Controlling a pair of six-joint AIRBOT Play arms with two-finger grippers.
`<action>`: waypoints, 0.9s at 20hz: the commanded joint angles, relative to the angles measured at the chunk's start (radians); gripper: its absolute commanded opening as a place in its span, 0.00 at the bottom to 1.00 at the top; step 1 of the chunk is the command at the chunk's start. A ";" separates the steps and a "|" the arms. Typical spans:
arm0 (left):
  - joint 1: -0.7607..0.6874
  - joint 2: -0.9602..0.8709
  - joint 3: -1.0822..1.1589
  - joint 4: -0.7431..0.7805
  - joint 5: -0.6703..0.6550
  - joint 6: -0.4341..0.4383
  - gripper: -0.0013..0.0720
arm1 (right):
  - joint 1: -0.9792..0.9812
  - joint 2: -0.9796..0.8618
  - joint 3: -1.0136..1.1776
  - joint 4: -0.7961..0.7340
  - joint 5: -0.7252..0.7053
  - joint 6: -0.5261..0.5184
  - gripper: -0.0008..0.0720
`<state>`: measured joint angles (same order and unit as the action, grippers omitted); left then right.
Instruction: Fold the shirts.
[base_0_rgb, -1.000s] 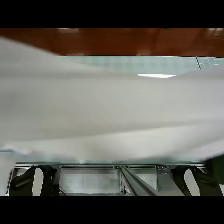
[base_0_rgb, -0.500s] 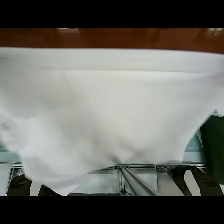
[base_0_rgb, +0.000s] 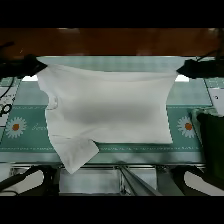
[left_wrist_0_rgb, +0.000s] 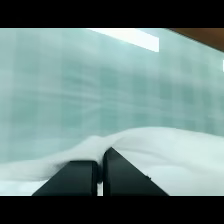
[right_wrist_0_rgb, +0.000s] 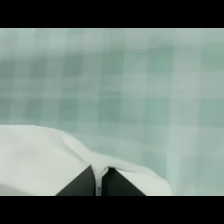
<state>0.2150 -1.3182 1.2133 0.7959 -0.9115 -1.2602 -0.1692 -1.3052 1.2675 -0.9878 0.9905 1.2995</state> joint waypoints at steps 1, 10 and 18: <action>-0.055 -0.307 0.171 -0.019 0.069 0.017 0.05 | 0.038 -0.327 0.180 0.056 -0.076 -0.009 0.05; -0.044 -0.530 0.393 -0.014 -0.037 -0.087 0.05 | 0.033 -0.592 0.435 0.070 0.018 0.070 0.05; 0.058 -0.499 0.391 0.041 -0.511 0.014 0.05 | -0.069 -0.523 0.434 0.031 0.383 0.056 0.05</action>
<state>0.2470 -1.8202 1.6058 0.7982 -1.2320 -1.2724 -0.2050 -1.8446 1.6981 -0.9321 1.2236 1.3602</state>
